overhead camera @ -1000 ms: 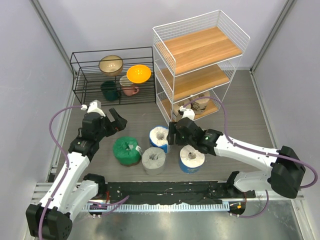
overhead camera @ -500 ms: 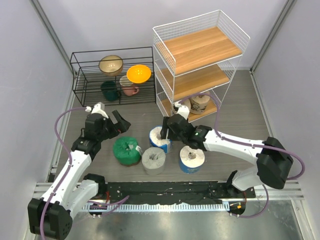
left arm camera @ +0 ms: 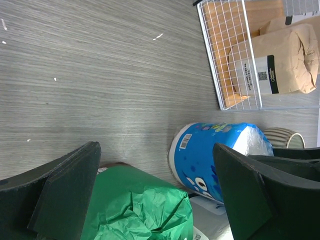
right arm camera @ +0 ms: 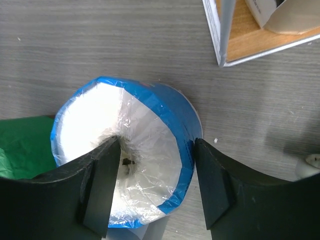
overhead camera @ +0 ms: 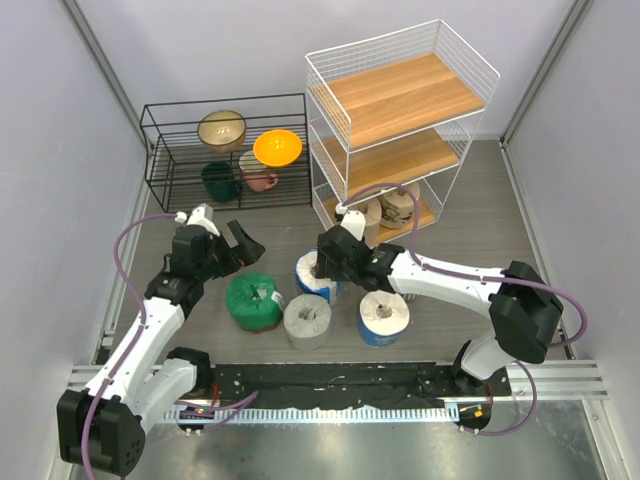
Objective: Place and organize the paper towels onto the shelf
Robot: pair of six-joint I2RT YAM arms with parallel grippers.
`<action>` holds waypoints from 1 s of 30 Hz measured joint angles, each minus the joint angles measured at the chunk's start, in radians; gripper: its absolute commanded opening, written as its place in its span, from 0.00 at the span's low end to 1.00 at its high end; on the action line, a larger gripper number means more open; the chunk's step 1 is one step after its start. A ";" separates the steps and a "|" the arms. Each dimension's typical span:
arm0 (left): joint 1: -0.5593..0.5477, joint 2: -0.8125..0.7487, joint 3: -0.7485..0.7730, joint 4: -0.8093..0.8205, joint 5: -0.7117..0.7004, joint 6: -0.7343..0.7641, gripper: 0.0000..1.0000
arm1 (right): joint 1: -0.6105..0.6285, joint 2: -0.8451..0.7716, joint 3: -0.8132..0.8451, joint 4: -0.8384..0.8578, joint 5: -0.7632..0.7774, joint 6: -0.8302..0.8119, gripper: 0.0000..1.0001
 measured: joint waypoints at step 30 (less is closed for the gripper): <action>0.000 0.025 0.000 0.004 0.013 0.000 1.00 | 0.021 -0.199 -0.026 -0.150 0.044 -0.023 0.23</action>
